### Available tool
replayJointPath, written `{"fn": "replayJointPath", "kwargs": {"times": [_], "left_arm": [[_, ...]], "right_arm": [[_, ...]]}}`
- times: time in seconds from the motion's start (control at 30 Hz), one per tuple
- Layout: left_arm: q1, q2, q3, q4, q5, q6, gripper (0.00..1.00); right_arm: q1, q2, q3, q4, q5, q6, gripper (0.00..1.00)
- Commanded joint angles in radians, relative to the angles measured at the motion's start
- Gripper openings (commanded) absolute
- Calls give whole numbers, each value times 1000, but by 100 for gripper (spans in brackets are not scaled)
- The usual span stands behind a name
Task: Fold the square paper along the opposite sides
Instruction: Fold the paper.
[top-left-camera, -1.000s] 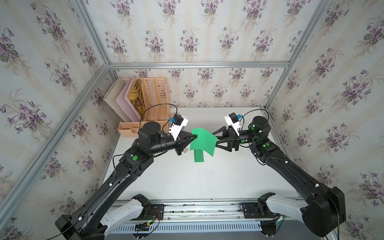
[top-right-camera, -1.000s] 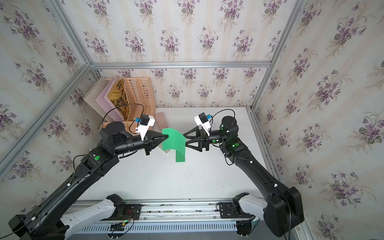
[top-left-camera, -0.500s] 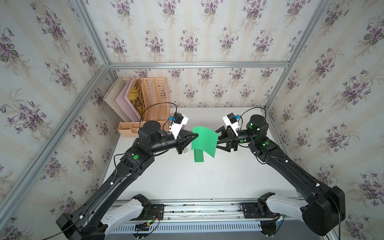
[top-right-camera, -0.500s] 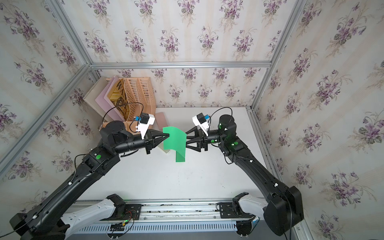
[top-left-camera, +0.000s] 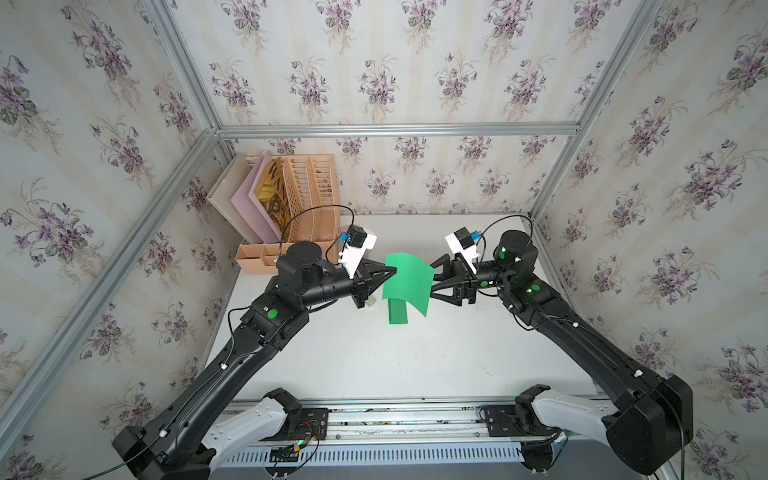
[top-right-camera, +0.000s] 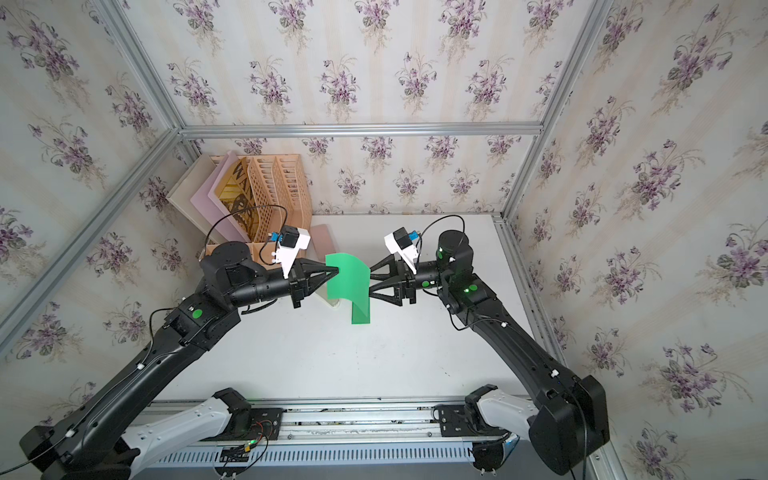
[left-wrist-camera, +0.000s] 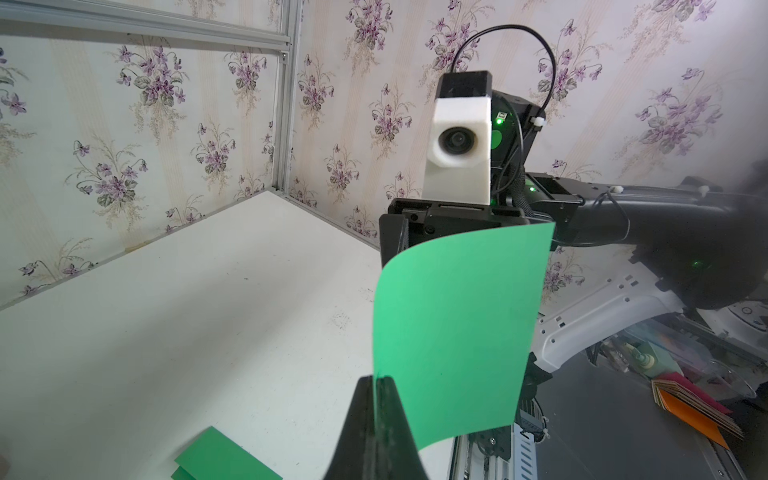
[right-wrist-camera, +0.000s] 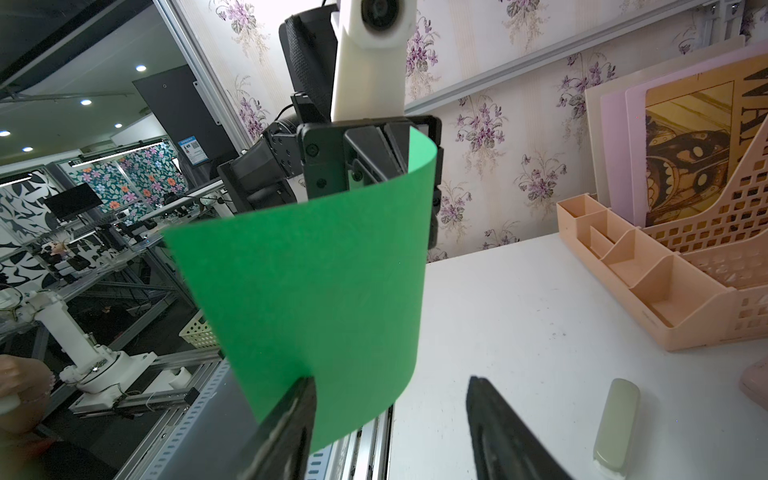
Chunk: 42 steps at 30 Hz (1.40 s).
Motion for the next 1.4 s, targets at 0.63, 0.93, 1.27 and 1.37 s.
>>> {"fn": "replayJointPath", "kwargs": {"times": [0.63,0.93,1.27,1.37], "left_arm": [[0,8,4,18,4,13,0],[0,22,2,36,60,-9,0],[0,44,6,49,104,-26,0],[0,48,4,57,124,-34,0]], "right_arm": [[55,39,49,-43,22,-54,63],[105,85,93,-76,33,-90,64],[133,118,110,-76,33,-98,62],[139,125,113,-75,34,-98,58]]}}
